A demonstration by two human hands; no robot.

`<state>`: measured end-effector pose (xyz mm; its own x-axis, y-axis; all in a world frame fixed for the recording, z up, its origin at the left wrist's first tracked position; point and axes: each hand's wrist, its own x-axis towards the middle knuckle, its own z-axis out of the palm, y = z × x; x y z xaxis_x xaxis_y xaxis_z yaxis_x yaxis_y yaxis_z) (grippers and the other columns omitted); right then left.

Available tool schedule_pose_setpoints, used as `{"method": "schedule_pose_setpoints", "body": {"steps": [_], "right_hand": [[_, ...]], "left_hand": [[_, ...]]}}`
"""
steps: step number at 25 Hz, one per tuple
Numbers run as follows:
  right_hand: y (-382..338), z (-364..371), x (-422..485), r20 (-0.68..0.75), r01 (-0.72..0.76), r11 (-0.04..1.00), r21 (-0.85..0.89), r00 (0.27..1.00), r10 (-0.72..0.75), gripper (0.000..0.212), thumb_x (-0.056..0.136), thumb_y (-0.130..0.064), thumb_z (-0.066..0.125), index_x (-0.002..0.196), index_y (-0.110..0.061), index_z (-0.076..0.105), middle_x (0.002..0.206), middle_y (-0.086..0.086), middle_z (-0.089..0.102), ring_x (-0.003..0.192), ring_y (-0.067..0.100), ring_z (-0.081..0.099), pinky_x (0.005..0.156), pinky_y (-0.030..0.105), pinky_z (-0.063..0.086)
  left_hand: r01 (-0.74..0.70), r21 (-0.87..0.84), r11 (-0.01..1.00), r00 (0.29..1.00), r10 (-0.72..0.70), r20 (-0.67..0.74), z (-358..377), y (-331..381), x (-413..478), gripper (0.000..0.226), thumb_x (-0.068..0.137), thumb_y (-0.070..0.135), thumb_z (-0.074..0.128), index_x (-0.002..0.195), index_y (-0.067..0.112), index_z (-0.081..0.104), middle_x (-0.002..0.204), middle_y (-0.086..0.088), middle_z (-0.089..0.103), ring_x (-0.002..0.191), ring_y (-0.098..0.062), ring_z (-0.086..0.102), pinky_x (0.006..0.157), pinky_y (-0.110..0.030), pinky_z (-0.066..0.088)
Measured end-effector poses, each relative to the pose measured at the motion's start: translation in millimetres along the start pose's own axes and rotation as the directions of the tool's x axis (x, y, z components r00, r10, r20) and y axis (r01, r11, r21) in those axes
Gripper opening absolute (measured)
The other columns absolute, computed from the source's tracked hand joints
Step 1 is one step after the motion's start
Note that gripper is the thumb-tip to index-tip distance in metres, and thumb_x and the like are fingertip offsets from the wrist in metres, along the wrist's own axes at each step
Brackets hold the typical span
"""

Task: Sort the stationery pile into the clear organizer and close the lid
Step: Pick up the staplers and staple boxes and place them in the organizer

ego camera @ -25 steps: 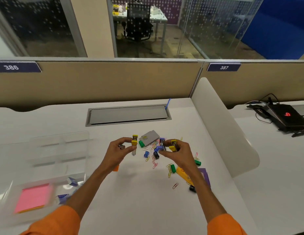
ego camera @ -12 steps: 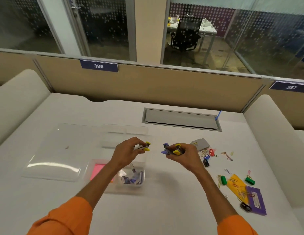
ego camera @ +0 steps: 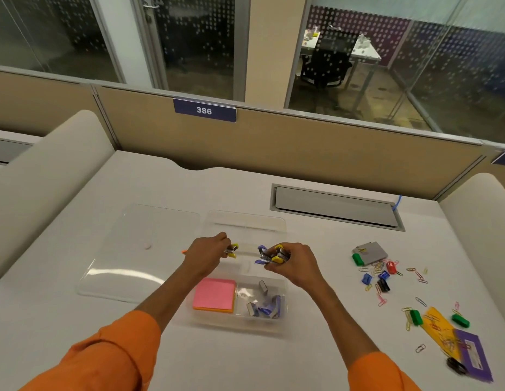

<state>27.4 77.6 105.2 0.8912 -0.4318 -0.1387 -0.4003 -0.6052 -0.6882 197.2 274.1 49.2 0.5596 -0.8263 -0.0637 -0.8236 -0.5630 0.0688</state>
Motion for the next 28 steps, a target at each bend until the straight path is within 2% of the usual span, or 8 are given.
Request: {"method": "schedule_pose_setpoints", "body": {"steps": [4, 8, 12, 15, 18, 23, 25, 28], "right_hand": [[-12, 18, 9, 0.008, -0.029, 0.999, -0.023, 1.000, 0.029, 0.032, 0.063, -0.038, 0.086, 0.092, -0.032, 0.076, 0.079, -0.013, 0.072, 0.072, 0.003, 0.066, 0.067, 0.020, 0.055], [-18, 29, 14, 0.008, -0.063, 0.997, -0.051, 0.998, 0.063, 0.030, 0.065, -0.039, 0.085, 0.092, -0.032, 0.075, 0.078, -0.012, 0.072, 0.071, 0.005, 0.065, 0.064, 0.016, 0.051], [-17, 38, 18, 0.010, -0.096, 0.992, -0.084, 0.995, 0.097, 0.029, 0.066, -0.041, 0.084, 0.092, -0.033, 0.075, 0.077, -0.013, 0.070, 0.070, 0.005, 0.064, 0.064, 0.018, 0.051], [-16, 45, 22, 0.008, -0.105, 0.988, -0.114, 0.994, 0.107, 0.029, 0.065, -0.042, 0.083, 0.091, -0.033, 0.075, 0.076, -0.012, 0.071, 0.069, 0.007, 0.064, 0.065, 0.023, 0.054], [-18, 52, 26, 0.016, -0.105, 0.985, -0.136, 0.994, 0.108, 0.029, 0.065, -0.042, 0.083, 0.092, -0.032, 0.075, 0.076, -0.010, 0.072, 0.070, 0.008, 0.065, 0.067, 0.027, 0.055], [-16, 55, 31, 0.028, -0.107, 0.976, -0.188, 0.993, 0.114, 0.029, 0.066, -0.042, 0.081, 0.092, -0.031, 0.075, 0.076, -0.010, 0.072, 0.070, 0.008, 0.064, 0.066, 0.029, 0.056], [-18, 55, 36, 0.040, -0.104, 0.971, -0.217, 0.993, 0.115, 0.029, 0.067, -0.042, 0.081, 0.093, -0.029, 0.075, 0.078, -0.010, 0.072, 0.071, 0.008, 0.064, 0.063, 0.026, 0.053], [-33, 63, 49, 0.075, -0.056, 0.961, -0.270, 0.994, 0.079, 0.030, 0.071, -0.044, 0.080, 0.094, -0.027, 0.074, 0.080, -0.006, 0.071, 0.070, 0.010, 0.061, 0.058, 0.021, 0.042]], "left_hand": [[-0.043, 0.159, 0.986, 0.995, 0.028, 0.095, 11, 1, 9, 0.038, 0.049, 0.000, 0.086, 0.075, 0.016, 0.063, 0.077, 0.000, 0.058, 0.041, -0.021, 0.055, 0.036, -0.026, 0.032], [-0.097, 0.198, 0.975, 0.980, 0.058, 0.192, 11, 13, 14, 0.031, 0.076, -0.007, 0.068, 0.102, 0.008, 0.061, 0.104, -0.009, 0.056, 0.076, -0.030, 0.066, 0.055, -0.034, 0.035], [-0.078, 0.268, 0.960, 0.979, 0.023, 0.203, 18, 13, 19, 0.030, 0.060, 0.003, 0.084, 0.081, 0.015, 0.066, 0.086, -0.003, 0.063, 0.060, -0.022, 0.066, 0.047, -0.028, 0.035], [-0.098, 0.226, 0.969, 0.970, 0.042, 0.240, 21, 13, 25, 0.026, 0.080, -0.005, 0.065, 0.102, 0.009, 0.063, 0.106, -0.009, 0.060, 0.085, -0.031, 0.068, 0.060, -0.032, 0.036], [-0.114, 0.186, 0.976, 0.975, 0.075, 0.207, 20, 11, 30, 0.025, 0.083, -0.005, 0.062, 0.104, 0.008, 0.063, 0.107, -0.011, 0.061, 0.091, -0.033, 0.066, 0.064, -0.034, 0.036], [-0.027, -0.118, 0.993, 0.999, 0.025, -0.024, 13, -13, 32, 0.016, 0.079, 0.018, 0.073, 0.094, 0.018, 0.068, 0.093, 0.000, 0.067, 0.083, -0.024, 0.069, 0.063, -0.030, 0.047], [0.124, -0.420, 0.899, 0.986, -0.161, -0.052, -3, -28, 31, 0.019, 0.087, 0.024, 0.067, 0.106, 0.023, 0.068, 0.099, 0.006, 0.068, 0.092, -0.016, 0.065, 0.074, -0.031, 0.046], [0.183, -0.670, 0.719, 0.905, -0.390, -0.171, -27, -53, 27, 0.016, 0.086, 0.033, 0.071, 0.100, 0.026, 0.070, 0.089, 0.011, 0.068, 0.073, -0.009, 0.055, 0.069, -0.030, 0.044]]}}
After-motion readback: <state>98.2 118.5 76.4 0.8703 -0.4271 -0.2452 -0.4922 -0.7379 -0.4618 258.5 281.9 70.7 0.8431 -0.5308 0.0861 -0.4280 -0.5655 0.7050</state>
